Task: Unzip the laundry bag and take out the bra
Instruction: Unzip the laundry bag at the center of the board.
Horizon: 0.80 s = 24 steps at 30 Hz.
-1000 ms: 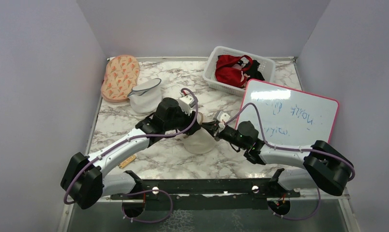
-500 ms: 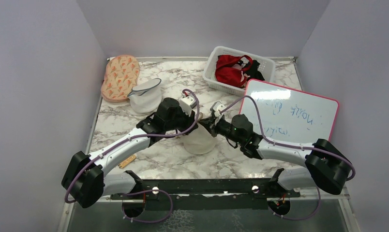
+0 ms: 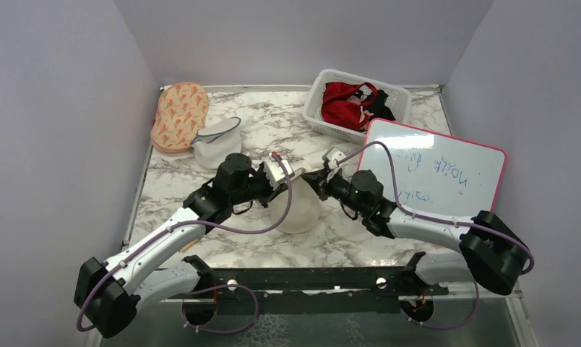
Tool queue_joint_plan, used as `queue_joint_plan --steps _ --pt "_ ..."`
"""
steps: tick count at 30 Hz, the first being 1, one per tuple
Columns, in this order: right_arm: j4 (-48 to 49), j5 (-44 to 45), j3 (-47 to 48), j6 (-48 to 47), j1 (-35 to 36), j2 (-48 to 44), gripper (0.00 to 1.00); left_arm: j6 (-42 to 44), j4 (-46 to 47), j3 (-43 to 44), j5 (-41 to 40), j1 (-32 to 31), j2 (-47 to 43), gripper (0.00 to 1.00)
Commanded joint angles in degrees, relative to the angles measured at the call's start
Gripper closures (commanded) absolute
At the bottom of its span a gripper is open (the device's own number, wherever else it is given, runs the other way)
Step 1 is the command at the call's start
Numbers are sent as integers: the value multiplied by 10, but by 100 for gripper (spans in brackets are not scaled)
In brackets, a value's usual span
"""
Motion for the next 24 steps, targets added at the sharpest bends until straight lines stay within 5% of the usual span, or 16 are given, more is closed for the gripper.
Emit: queue_joint_plan --steps 1,9,13,18,24 --pt "-7 26 -21 34 -42 -17 99 121 10 -10 19 -6 -54 100" --pt "-15 -10 -16 67 -83 -2 99 101 32 -36 -56 -5 -92 100" --pt "-3 -102 -20 37 -84 -7 99 54 45 -52 -100 -6 -97 100" --pt "13 -154 -24 32 -83 -10 99 -17 56 -51 -108 -6 -84 78" --pt "19 -183 -28 32 -83 -20 99 -50 75 -33 -112 -10 -38 70"
